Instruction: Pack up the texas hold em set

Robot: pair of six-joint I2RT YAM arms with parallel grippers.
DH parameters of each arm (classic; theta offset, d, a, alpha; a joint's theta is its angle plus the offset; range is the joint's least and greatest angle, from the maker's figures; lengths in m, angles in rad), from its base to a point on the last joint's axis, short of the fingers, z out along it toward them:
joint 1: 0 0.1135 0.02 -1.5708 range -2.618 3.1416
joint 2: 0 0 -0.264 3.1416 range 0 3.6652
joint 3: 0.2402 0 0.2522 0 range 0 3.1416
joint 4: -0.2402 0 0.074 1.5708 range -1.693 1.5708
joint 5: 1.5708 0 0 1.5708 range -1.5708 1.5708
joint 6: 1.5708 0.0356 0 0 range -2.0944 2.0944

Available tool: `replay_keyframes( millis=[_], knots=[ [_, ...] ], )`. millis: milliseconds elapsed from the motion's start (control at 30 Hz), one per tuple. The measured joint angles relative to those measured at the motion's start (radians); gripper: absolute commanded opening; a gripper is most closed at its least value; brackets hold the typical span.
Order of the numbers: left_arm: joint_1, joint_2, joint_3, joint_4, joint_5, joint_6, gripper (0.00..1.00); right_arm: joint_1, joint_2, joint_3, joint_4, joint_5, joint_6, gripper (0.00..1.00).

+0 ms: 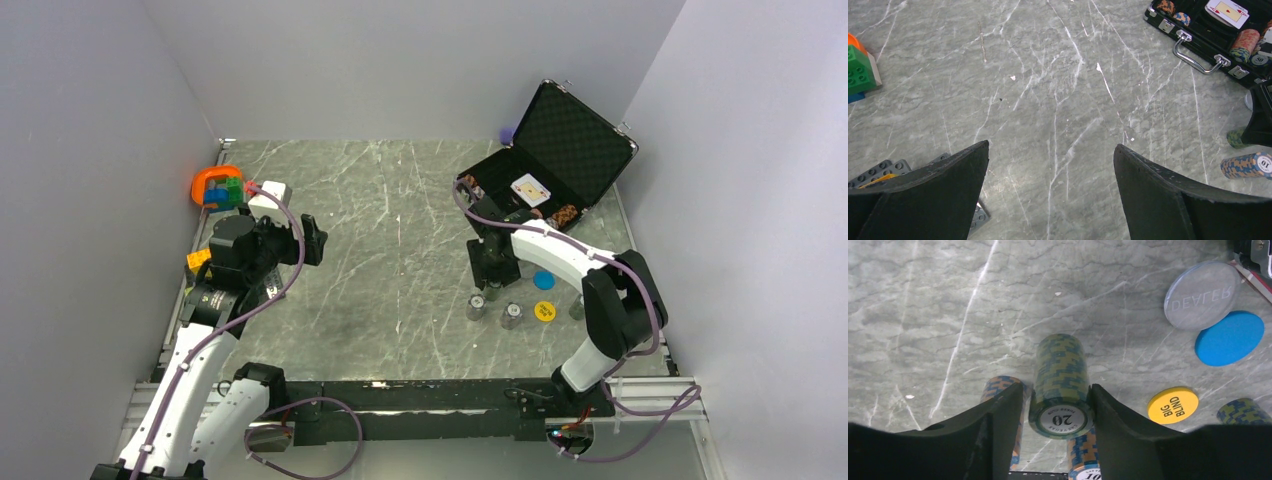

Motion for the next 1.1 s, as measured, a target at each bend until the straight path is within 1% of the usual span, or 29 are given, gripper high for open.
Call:
replay_keyframes(
  millis=[33,167,300,367,500,567,667,767,867,1000,1100],
  knots=[
    [0.0,0.0,0.0,0.0,0.0,0.0,0.98,0.0,0.005,0.0,-0.001,0.0,0.002,0.46],
    [0.0,0.0,0.0,0.0,0.0,0.0,0.98,-0.002,0.014,0.0,-0.009,0.01,0.018,0.0],
    [0.0,0.0,0.0,0.0,-0.001,0.0,0.98,-0.002,0.016,0.01,-0.015,0.018,0.024,0.0],
    [0.0,0.0,0.0,0.0,-0.002,0.0,0.98,-0.001,0.017,0.037,-0.032,0.05,0.031,0.0],
    [0.0,0.0,0.0,0.0,-0.002,0.0,0.98,-0.008,0.014,0.14,-0.043,0.179,0.071,0.0],
    [0.0,0.0,0.0,0.0,-0.002,0.0,0.98,-0.017,-0.005,0.182,-0.016,0.298,0.111,0.0],
    [0.0,0.0,0.0,0.0,-0.001,0.0,0.98,-0.054,-0.055,0.192,0.056,0.404,0.137,0.0],
    [0.0,-0.002,0.0,0.0,-0.001,0.0,0.98,-0.151,-0.084,0.191,0.15,0.445,0.163,0.0],
    [0.0,-0.005,0.0,0.0,-0.001,0.0,0.98,-0.246,-0.079,0.168,0.278,0.54,0.172,0.0],
    [-0.003,-0.008,0.0,0.0,-0.001,0.0,0.98,-0.294,-0.052,0.114,0.444,0.654,0.148,0.0],
    [-0.006,-0.008,0.0,0.0,-0.001,0.0,0.98,-0.303,0.003,0.101,0.551,0.693,0.124,0.0]
  ],
)
